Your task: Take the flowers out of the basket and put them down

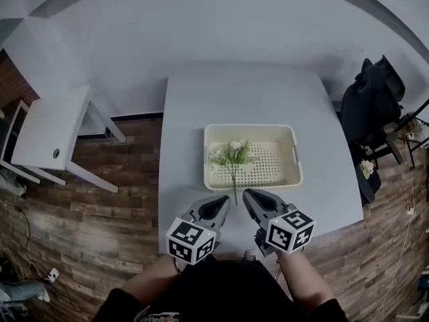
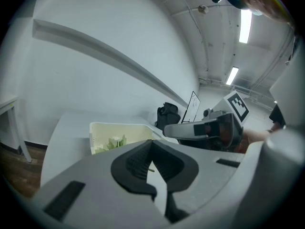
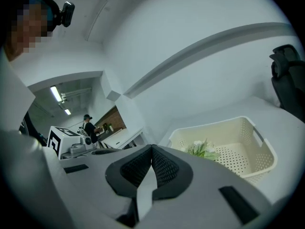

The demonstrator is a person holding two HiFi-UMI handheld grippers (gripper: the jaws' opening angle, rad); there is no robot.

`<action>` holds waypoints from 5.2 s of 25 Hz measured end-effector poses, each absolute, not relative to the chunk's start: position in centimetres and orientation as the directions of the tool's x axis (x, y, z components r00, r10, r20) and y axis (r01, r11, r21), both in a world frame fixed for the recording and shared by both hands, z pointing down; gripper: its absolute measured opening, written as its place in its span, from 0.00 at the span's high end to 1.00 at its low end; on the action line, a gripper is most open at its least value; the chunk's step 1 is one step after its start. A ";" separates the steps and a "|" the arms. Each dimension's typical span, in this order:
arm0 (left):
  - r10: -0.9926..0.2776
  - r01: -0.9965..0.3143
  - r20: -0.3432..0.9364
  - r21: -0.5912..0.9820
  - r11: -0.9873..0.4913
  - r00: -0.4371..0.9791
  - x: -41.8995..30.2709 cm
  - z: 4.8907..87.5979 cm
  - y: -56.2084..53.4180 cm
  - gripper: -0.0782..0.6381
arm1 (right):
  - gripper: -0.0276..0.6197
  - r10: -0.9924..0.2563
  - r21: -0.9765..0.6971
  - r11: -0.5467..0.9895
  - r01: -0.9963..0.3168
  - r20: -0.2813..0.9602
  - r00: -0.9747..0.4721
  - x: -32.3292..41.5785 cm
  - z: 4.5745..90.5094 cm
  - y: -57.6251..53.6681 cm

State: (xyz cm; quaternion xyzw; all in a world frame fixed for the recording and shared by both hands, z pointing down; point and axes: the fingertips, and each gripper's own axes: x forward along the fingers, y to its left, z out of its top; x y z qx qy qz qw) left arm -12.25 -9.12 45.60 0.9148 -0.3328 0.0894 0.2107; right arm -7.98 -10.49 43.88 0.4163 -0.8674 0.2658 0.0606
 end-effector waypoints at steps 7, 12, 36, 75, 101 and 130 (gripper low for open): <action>-0.532 -0.612 0.304 0.336 -0.716 0.790 -13.1 46.5 -10.5 0.88 | 0.92 -0.675 -0.377 0.478 -0.793 0.420 -0.607 -8.3 45.7 -12.8; -0.512 -0.597 0.310 0.348 -0.723 0.801 -13.8 47.4 -11.5 0.88 | 0.92 -0.651 -0.368 0.457 -0.810 0.482 -0.586 -8.8 47.3 -14.1; -0.476 -0.569 0.316 0.372 -0.734 0.821 -15.1 49.6 -14.3 0.88 | 0.74 0.054 -0.547 0.245 -0.801 0.832 -0.552 -8.4 57.8 -19.1; -0.439 -0.544 0.334 0.358 -0.759 0.834 -13.6 49.9 -12.3 0.88 | 0.91 -0.010 -0.592 0.220 -0.775 0.794 -0.608 -6.5 58.0 -20.2; -0.363 -0.452 0.313 0.287 -0.844 0.877 -7.5 47.4 -9.0 0.88 | 0.91 -0.685 -0.598 0.219 -0.771 0.468 -0.558 7.7 44.2 -16.1; -0.562 -0.694 0.434 0.253 -0.674 0.704 16.5 49.1 -7.5 0.88 | 0.91 -0.633 -0.639 0.211 -0.740 0.487 -0.602 33.5 55.3 -18.6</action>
